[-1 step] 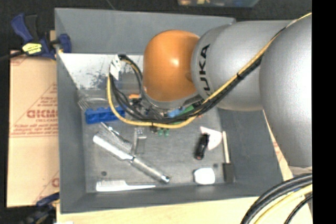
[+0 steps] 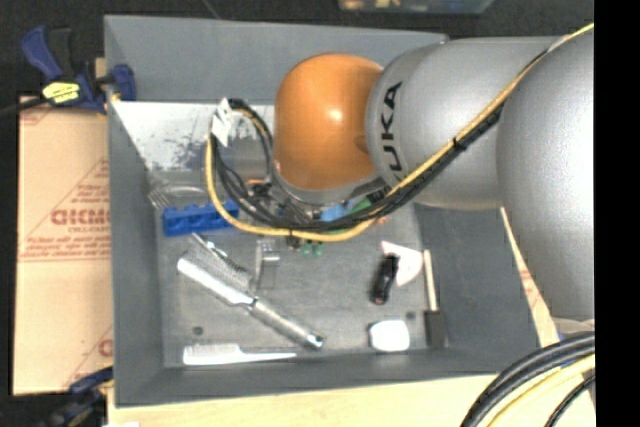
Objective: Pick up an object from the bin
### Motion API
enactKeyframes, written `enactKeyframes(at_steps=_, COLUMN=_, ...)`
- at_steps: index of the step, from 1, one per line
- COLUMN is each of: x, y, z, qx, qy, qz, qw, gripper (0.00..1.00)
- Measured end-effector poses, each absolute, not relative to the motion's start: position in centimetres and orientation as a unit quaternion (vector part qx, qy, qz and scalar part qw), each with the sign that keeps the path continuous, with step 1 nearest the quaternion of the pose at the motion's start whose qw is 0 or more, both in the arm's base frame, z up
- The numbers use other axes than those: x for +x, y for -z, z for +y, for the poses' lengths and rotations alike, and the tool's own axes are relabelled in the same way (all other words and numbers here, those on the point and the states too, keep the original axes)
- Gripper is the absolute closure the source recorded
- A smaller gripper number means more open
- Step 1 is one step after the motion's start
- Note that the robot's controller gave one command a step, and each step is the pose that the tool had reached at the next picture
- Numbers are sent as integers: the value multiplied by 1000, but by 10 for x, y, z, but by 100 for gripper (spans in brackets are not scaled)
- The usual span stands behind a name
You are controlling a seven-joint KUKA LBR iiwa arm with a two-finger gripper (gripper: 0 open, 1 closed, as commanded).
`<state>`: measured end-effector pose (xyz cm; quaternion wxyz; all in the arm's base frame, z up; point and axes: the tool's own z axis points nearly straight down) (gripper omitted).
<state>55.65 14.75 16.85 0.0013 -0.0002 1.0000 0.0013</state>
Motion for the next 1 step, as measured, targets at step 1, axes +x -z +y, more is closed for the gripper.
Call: enactKeyframes(at_steps=1, x=545, y=-76, z=182, qx=124, qy=-2, qz=992, qw=2, gripper=0)
